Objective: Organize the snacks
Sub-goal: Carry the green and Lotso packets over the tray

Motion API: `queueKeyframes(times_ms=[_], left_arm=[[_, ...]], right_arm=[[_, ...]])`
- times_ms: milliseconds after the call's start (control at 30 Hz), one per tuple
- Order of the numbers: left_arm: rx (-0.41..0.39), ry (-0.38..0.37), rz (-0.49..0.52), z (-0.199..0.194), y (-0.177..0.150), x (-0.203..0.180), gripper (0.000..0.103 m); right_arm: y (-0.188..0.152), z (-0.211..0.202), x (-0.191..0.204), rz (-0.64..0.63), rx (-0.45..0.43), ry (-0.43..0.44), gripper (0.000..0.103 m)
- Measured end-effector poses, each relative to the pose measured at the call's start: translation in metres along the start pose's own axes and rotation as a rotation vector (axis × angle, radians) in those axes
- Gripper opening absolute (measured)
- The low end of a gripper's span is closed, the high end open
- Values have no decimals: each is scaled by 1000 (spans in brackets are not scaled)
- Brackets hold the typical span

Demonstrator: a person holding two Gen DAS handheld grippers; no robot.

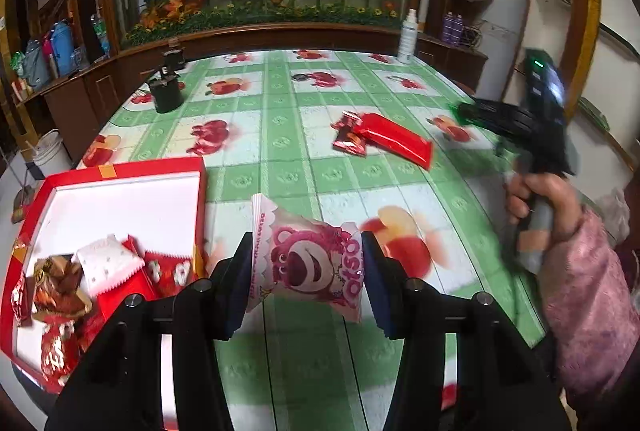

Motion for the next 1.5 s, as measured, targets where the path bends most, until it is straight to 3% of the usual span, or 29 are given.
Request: queueKeyframes(times_ms=[200, 533, 800, 1033, 1500], left_arm=[[-28, -9, -13, -19, -14, 16, 49], [-128, 190, -176, -57, -24, 120, 49], [-148, 277, -273, -64, -34, 175, 49], [-147, 313, -302, -66, -40, 196, 49], [-90, 337, -310, -52, -50, 205, 50]], right_arm=[[-32, -4, 85, -115, 19, 125, 29], [-103, -22, 218, -278, 75, 350, 29], [-162, -38, 308, -404, 136, 500, 29], [-193, -55, 337, -503, 145, 549, 29], [-202, -51, 343, -518, 227, 614, 29]])
Point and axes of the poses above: each gripper's, at about its wrist camera, not at the fingertips, and z roughly the way its jaws point, x to its left, y to its top, the point moved 9 cm from there along z, roughly the way its jaws point, and after that the axes turned 6 degrees about x, right-handed, at the moved point
